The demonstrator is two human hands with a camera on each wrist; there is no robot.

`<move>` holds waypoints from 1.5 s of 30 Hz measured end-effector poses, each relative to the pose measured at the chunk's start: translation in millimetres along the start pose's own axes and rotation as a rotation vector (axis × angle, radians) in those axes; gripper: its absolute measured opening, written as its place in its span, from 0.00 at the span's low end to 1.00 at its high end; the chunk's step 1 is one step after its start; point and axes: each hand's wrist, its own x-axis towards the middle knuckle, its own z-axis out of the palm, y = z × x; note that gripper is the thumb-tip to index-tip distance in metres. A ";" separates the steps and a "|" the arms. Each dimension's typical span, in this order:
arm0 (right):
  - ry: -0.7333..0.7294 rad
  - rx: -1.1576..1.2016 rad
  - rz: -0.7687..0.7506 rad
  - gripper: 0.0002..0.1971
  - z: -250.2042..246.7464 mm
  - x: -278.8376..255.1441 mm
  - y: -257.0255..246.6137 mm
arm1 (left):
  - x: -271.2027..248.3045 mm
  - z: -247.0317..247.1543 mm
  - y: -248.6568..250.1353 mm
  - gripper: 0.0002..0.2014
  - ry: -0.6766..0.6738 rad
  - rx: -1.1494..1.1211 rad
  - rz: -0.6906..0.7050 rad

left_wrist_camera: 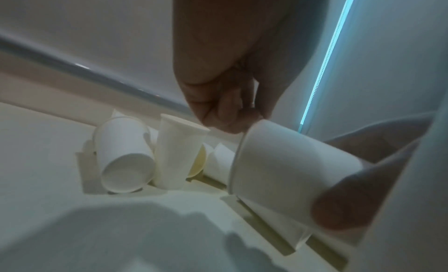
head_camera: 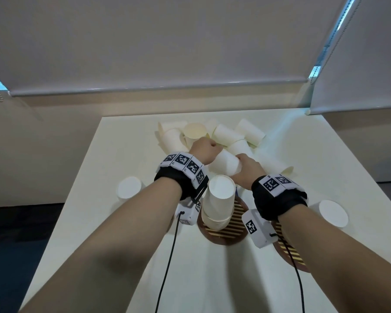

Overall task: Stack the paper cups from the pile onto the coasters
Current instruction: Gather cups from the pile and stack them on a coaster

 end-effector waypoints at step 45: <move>0.466 0.051 -0.361 0.28 -26.3 -112.0 -49.5 | -110.8 -24.4 4.7 0.15 0.069 0.017 -0.010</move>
